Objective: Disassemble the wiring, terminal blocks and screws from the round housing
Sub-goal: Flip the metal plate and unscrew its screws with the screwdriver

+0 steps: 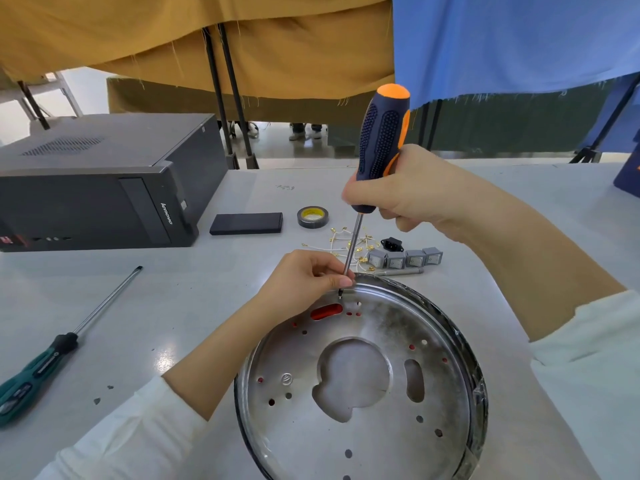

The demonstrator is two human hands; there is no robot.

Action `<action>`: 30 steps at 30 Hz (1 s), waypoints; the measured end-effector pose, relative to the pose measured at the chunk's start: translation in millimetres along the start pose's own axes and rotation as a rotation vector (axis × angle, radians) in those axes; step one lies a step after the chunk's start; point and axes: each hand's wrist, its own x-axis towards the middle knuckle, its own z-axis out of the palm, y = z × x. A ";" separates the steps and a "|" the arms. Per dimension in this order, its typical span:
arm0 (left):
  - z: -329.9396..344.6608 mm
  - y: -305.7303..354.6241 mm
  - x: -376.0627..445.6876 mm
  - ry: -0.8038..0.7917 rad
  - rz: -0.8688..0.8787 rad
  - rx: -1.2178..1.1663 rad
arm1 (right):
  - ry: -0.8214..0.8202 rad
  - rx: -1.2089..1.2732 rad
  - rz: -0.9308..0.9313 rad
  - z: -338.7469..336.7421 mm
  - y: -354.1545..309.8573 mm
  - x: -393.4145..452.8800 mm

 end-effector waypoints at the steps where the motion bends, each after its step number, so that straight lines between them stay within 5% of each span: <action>1: 0.0 0.1 0.4 0.008 -0.008 0.001 | 0.032 -0.079 -0.020 1.3 0.3 -0.9; 30: -1.8 4.9 -2.2 -0.055 0.022 0.124 | 0.086 -0.084 -0.091 8.0 -2.6 -3.0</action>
